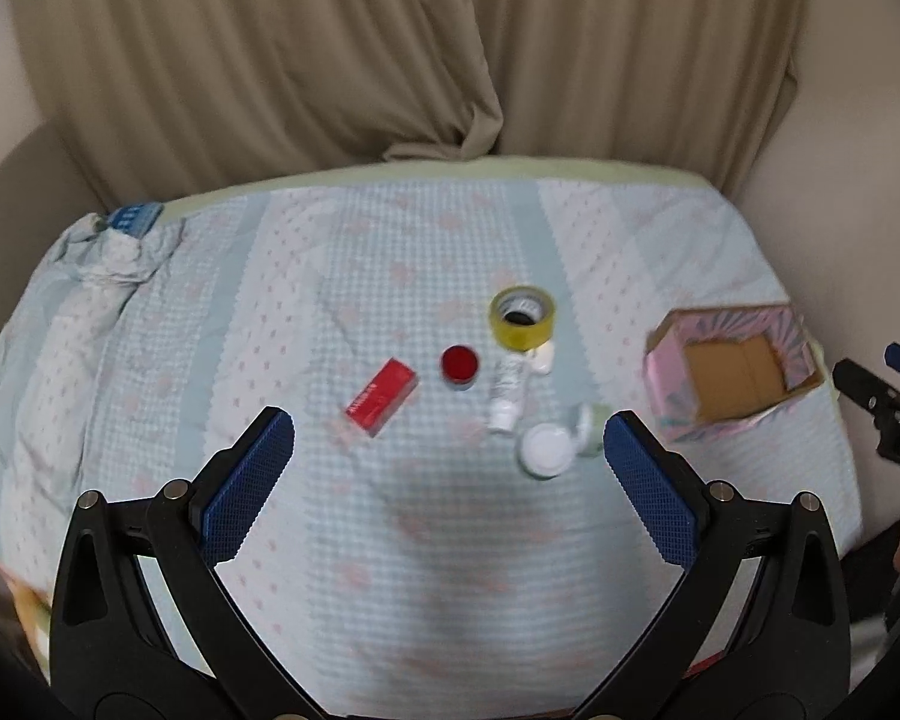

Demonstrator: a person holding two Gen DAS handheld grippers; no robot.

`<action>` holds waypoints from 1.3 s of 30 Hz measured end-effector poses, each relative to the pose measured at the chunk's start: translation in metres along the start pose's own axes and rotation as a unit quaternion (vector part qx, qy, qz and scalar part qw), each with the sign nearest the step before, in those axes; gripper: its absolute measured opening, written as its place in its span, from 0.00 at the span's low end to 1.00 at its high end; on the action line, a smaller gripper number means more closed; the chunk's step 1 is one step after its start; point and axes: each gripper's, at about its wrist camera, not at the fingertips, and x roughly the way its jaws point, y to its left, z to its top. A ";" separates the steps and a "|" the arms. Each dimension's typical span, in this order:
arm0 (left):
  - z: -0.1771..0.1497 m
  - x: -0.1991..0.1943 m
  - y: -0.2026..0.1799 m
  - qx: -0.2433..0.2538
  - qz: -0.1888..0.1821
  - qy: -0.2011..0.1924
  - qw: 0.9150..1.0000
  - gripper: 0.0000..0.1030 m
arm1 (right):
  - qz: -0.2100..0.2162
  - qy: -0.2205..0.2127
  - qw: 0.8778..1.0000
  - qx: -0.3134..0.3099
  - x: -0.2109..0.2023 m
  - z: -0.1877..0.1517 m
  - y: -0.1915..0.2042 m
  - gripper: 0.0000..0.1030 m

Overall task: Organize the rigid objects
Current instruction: 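Grasp the red MARUBI box with the left tool while the right tool grasps the green jar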

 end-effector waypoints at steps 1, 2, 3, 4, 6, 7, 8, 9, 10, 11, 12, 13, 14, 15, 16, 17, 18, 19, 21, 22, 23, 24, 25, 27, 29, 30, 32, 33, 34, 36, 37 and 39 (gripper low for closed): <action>0.001 0.012 0.011 0.010 -0.002 0.007 1.000 0.99 | -0.002 0.007 1.000 0.007 0.009 -0.001 0.008 1.00; 0.003 0.024 0.020 0.018 -0.004 0.013 1.000 0.99 | -0.005 0.014 1.000 0.012 0.017 -0.001 0.016 1.00; 0.005 0.039 0.032 0.028 -0.007 0.022 0.999 0.99 | -0.008 0.022 1.000 0.018 0.026 -0.002 0.023 1.00; 0.007 0.056 0.043 0.038 -0.009 0.032 0.999 0.99 | -0.012 0.030 0.999 0.022 0.036 -0.002 0.032 1.00; 0.009 0.084 0.058 0.051 -0.012 0.049 0.997 0.99 | -0.018 0.046 0.998 0.031 0.057 -0.005 0.048 1.00; 0.011 0.098 0.065 0.056 -0.015 0.057 0.997 0.99 | -0.020 0.053 0.998 0.035 0.066 -0.006 0.055 1.00; 0.013 0.112 0.072 0.061 -0.018 0.065 0.996 0.99 | -0.021 0.064 0.997 0.043 0.079 -0.008 0.061 1.00; 0.015 0.132 0.078 0.069 -0.020 0.076 0.994 0.99 | -0.021 0.071 0.996 0.049 0.087 -0.010 0.066 1.00; 0.017 0.142 0.081 0.073 -0.021 0.082 0.994 0.99 | -0.020 0.080 0.995 0.058 0.099 -0.011 0.069 1.00; 0.018 0.157 0.086 0.077 -0.024 0.091 0.993 0.99 | -0.018 0.090 0.994 0.067 0.111 -0.012 0.073 1.00; 0.019 0.175 0.091 0.079 -0.028 0.102 0.991 0.99 | -0.018 0.098 0.992 0.072 0.121 -0.012 0.076 1.00; 0.020 0.184 0.093 0.079 -0.032 0.108 0.990 0.99 | -0.018 0.108 0.991 0.077 0.132 -0.013 0.079 1.00; 0.021 0.197 0.095 0.079 -0.038 0.117 0.989 0.99 | -0.021 0.118 0.990 0.079 0.146 -0.013 0.082 1.00; 0.021 0.214 0.097 0.080 -0.043 0.128 0.988 0.99 | -0.023 0.128 0.988 0.080 0.157 -0.012 0.085 1.00; 0.020 0.223 0.098 0.082 -0.046 0.135 0.986 0.99 | -0.025 0.139 0.987 0.081 0.170 -0.012 0.088 1.00; 0.019 0.237 0.098 0.084 -0.048 0.144 0.985 0.99 | -0.027 0.151 0.985 0.083 0.183 -0.012 0.089 1.00; 0.017 0.256 0.100 0.088 -0.051 0.156 0.983 0.99 | -0.027 0.160 0.983 0.086 0.195 -0.012 0.090 1.00; 0.016 0.265 0.099 0.090 -0.052 0.162 0.981 0.99 | -0.027 0.169 0.981 0.090 0.207 -0.013 0.090 1.00; 0.010 0.298 0.098 0.094 -0.056 0.187 0.976 0.99 | -0.028 0.189 0.977 0.097 0.233 -0.015 0.090 1.00; 0.007 0.309 0.097 0.095 -0.056 0.195 0.975 0.99 | -0.028 0.198 0.975 0.101 0.246 -0.016 0.090 1.00; 0.003 0.326 0.098 0.096 -0.056 0.207 0.972 0.99 | -0.029 0.209 0.972 0.104 0.261 -0.018 0.090 1.00; 0.000 0.337 0.098 0.097 -0.056 0.215 0.970 0.98 | -0.029 0.217 0.970 0.107 0.273 -0.019 0.090 1.00; -0.003 0.347 0.097 0.098 -0.057 0.223 0.968 0.97 | -0.031 0.225 0.968 0.110 0.285 -0.022 0.090 1.00; -0.009 0.372 0.098 0.100 -0.061 0.245 0.963 0.90 | -0.036 0.246 0.962 0.115 0.309 -0.028 0.088 0.96; -0.016 0.391 0.097 0.102 -0.065 0.261 0.958 0.87 | -0.037 0.271 0.955 0.118 0.330 -0.035 0.089 0.88; -0.018 0.397 0.097 0.103 -0.067 0.266 0.956 0.85 | -0.038 0.282 0.951 0.118 0.338 -0.037 0.089 0.87; -0.021 0.405 0.095 0.108 -0.069 0.272 0.954 0.77 | -0.040 0.302 0.945 0.121 0.354 -0.044 0.087 0.80; -0.024 0.410 0.093 0.113 -0.070 0.277 0.952 0.73 | -0.040 0.311 0.942 0.123 0.360 -0.047 0.086 0.78; -0.026 0.414 0.092 0.116 -0.071 0.282 0.950 0.72 | -0.041 0.319 0.939 0.124 0.365 -0.050 0.085 0.74; -0.031 0.420 0.088 0.121 -0.077 0.290 0.946 0.58 | -0.043 0.338 0.932 0.124 0.373 -0.056 0.083 0.70; -0.033 0.422 0.087 0.123 -0.078 0.294 0.945 0.54 | -0.044 0.345 0.929 0.124 0.376 -0.059 0.082 0.66; -0.037 0.426 0.084 0.126 -0.078 0.301 0.942 0.44 | -0.041 0.353 0.926 0.124 0.380 -0.062 0.081 0.57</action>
